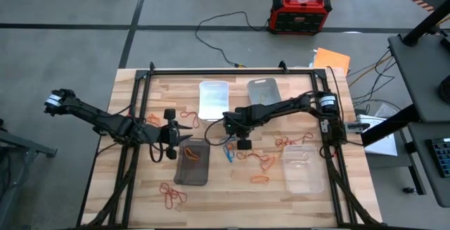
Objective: Sort rubber bands into baskets
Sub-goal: Put the blue rubber band into the transparent bin
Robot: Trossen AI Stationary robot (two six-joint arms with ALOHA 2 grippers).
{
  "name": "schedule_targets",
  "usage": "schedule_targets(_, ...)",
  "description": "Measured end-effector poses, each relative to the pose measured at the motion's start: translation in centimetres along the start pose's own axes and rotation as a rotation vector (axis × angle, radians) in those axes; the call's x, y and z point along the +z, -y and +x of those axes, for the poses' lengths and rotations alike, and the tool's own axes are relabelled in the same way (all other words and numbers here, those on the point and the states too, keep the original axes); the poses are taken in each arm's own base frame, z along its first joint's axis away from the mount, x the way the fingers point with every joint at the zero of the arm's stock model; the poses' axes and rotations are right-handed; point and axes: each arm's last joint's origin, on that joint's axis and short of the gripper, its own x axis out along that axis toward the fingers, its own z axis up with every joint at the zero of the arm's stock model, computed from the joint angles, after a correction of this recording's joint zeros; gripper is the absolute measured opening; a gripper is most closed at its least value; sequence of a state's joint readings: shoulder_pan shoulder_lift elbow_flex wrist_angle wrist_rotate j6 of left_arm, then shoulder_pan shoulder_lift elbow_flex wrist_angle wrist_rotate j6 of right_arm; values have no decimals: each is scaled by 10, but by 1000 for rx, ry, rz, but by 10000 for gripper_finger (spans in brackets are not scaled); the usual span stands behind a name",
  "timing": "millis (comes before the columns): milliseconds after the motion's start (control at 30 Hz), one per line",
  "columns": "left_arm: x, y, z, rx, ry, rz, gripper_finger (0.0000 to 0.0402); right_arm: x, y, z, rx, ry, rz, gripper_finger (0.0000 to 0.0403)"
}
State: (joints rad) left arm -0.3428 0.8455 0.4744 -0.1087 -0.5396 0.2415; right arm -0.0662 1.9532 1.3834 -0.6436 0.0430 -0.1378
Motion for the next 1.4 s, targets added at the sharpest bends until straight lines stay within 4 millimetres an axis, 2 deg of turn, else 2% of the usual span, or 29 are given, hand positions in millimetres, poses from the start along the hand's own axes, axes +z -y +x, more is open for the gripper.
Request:
schedule_targets(200, 0, 0, 0, -1, -3, -8, 107, 2, -3, -37, 44, 66, 42, 9)
schedule_targets(433, 0, 0, 0, -1, -3, -13, 107, -2, -23, -95, 206, 170, 93, 9)
schedule_targets(700, 4, -2, -1, 2, 9, -21, 107, -25, -54, -157, 325, 170, 206, 9)
schedule_targets(867, 11, -4, -3, 6, 28, -33, 107, -48, -71, -182, 347, 72, 343, 9)
schedule_targets(1133, 21, -9, -6, 13, 55, -49, 107, -84, -95, -198, 232, -184, 543, 9)
schedule_targets(1400, 22, -9, -6, 13, 57, -50, 107, -104, -118, -189, 181, -353, 659, 9)
